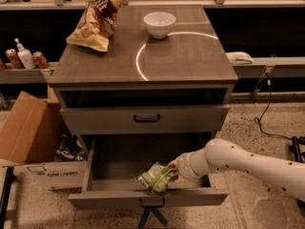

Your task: Pick green jalapeno chip bag from middle drawer and place on counter

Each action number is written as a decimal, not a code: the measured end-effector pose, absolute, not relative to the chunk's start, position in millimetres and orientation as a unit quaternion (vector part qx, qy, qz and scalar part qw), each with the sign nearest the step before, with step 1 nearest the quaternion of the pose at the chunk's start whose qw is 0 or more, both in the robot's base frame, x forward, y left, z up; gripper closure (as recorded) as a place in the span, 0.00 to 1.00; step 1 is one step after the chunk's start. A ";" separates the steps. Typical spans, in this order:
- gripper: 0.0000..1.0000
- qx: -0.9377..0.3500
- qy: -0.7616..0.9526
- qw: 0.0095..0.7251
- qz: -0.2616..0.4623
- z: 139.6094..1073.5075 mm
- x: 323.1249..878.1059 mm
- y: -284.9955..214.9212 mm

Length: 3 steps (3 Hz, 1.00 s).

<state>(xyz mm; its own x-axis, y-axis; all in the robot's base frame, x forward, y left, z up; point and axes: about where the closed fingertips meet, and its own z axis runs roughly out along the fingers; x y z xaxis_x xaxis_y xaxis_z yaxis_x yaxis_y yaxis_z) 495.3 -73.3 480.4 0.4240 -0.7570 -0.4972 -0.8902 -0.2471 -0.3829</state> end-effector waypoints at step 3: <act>1.00 -0.787 0.478 0.388 0.024 644.5 522.8 -119.7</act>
Offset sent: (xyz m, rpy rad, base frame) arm 0.0275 -0.0554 0.1664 0.0628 -0.2468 0.0060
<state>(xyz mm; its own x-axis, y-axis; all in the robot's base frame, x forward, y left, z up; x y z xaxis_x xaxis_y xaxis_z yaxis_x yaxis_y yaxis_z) 522.8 -119.7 644.5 0.5410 -0.7347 -0.4092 -0.7718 -0.2404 -0.5887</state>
